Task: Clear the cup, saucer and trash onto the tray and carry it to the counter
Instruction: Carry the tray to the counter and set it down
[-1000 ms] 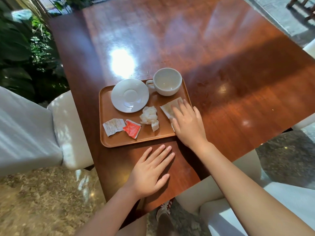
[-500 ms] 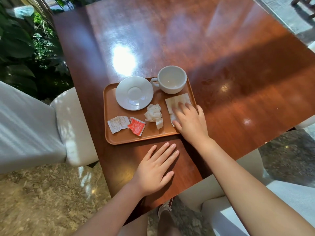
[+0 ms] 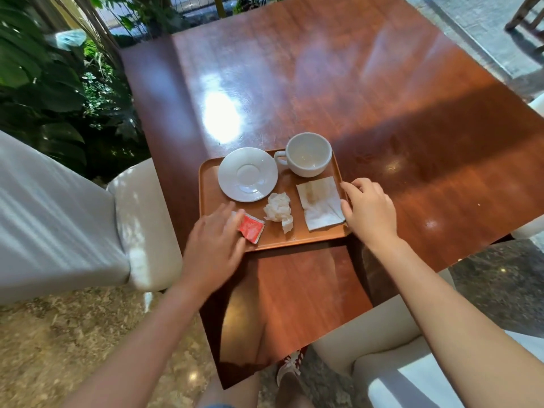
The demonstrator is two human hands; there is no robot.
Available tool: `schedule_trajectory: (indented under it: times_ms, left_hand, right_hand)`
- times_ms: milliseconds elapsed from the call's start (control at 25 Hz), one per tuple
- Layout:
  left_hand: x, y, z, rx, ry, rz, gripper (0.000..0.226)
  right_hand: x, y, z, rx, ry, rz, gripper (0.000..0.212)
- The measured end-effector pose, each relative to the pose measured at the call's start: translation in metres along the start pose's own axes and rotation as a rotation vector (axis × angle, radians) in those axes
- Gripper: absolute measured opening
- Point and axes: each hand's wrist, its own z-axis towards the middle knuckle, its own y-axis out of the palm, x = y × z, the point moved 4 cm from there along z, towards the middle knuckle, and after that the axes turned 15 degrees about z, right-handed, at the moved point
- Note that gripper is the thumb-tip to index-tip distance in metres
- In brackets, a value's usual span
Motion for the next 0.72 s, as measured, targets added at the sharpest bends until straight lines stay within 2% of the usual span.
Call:
schedule_trajectory:
  times_ms: [160, 280, 360, 480, 560, 720]
  left_hand:
    - [-0.061, 0.015, 0.031, -0.152, -0.17, 0.149, 0.053]
    - [-0.078, 0.032, 0.048, -0.313, -0.241, 0.229, 0.063]
    - [-0.079, 0.043, 0.052, -0.399, -0.247, 0.234, 0.066]
    - [-0.081, 0.046, 0.054, -0.369, -0.242, 0.185, 0.063]
    - [-0.083, 0.045, 0.053, -0.312, -0.281, 0.099, 0.057]
    - [-0.091, 0.044, 0.057, -0.266, -0.558, -0.193, 0.019]
  right_hand:
    - [0.008, 0.005, 0.015, -0.101, 0.059, -0.084, 0.04]
    - [0.012, 0.01, 0.024, -0.152, 0.117, -0.116, 0.044]
    - [0.012, 0.012, 0.028, -0.179, 0.136, -0.132, 0.04]
    - [0.009, 0.016, 0.032, -0.18, 0.161, -0.059, 0.028]
    - [0.01, 0.019, 0.035, -0.182, 0.219, 0.037, 0.029]
    - [0.016, 0.022, 0.04, -0.179, 0.366, 0.197, 0.035]
